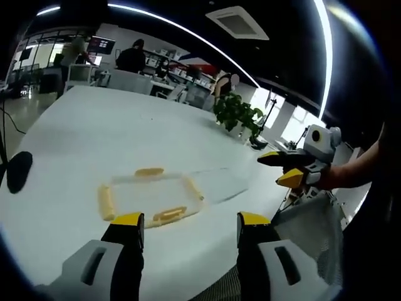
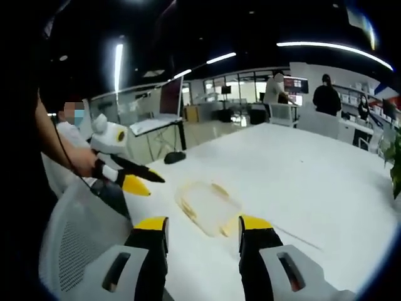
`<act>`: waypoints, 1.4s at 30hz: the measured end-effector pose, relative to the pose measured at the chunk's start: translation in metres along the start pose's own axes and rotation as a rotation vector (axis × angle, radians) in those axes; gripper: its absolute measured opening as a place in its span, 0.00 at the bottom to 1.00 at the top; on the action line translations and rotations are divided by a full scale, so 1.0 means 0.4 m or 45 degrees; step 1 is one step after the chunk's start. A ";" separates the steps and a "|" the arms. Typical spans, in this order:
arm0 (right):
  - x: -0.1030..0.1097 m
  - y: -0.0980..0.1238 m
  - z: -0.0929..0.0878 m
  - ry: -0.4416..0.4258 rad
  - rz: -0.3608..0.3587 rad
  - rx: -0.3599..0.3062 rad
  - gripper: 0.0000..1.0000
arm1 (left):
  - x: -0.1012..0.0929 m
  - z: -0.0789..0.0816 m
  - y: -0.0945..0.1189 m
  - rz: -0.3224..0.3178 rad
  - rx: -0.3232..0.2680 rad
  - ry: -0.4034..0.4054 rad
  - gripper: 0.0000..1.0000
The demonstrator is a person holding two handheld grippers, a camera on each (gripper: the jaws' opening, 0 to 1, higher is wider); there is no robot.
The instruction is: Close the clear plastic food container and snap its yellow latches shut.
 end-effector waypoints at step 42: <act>-0.066 -0.194 -0.032 0.132 -0.005 0.251 0.43 | 0.209 0.039 -0.020 -0.251 0.305 -0.387 0.60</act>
Point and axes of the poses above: the point that each gripper's makers call its tool centre point, and the gripper's own axes: y roughly backward along the fingers, x roughly to its left, z roughly out of its top, the point moved 6 cm from there along y, roughly backward along the fingers, and after that the axes turned 3 degrees about y, right-handed, at the moved point
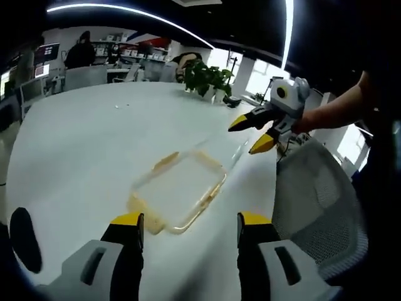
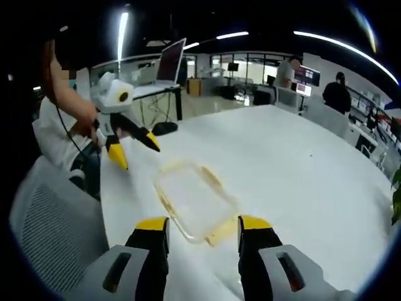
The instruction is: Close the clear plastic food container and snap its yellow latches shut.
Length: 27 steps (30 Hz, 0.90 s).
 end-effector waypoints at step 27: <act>-0.049 -0.080 -0.024 0.331 0.192 0.235 0.42 | 0.084 0.022 -0.054 -0.047 0.189 -0.325 0.60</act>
Point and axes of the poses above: the point that each gripper's makers call its tool centre point, and the gripper's own axes: y roughly backward along the fingers, x roughly to its left, z roughly out of its top, the point moved 6 cm from there along y, roughly backward along the fingers, and after that the axes turned 3 degrees about y, right-handed, at the moved point
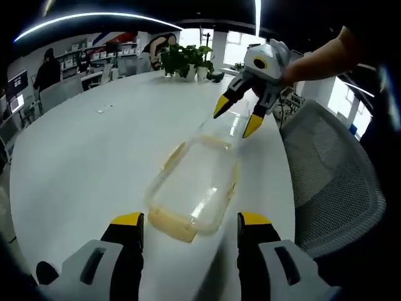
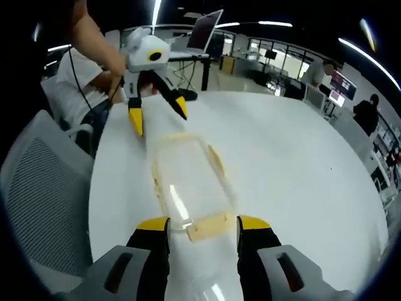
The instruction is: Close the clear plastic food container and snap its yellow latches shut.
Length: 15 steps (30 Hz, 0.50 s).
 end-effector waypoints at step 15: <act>-0.012 -0.040 -0.001 0.142 0.126 0.121 0.42 | 0.034 -0.016 -0.029 -0.053 0.136 -0.161 0.60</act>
Point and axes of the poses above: the point that each gripper's makers call its tool centre point, and the gripper's own axes: y roughly backward along the fingers, x roughly to its left, z roughly out of its top, the point moved 6 cm from there along y, roughly backward along the fingers, and after that the axes turned 3 degrees about y, right-handed, at the moved point
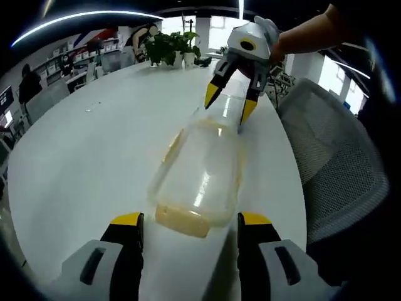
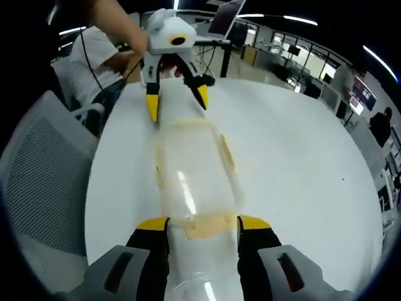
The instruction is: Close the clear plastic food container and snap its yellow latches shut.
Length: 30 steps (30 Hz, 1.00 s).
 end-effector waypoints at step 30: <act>-0.034 -0.042 -0.036 0.087 0.148 0.166 0.41 | 0.022 0.002 -0.039 -0.099 0.177 -0.257 0.57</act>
Point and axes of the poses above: the point that each gripper's makers call its tool centre point, and the gripper's own axes: y roughly backward along the fingers, x roughly to its left, z roughly out of its top, the point moved 6 cm from there along y, roughly backward along the fingers, and after that the axes turned 3 degrees about y, right-handed, at the moved point
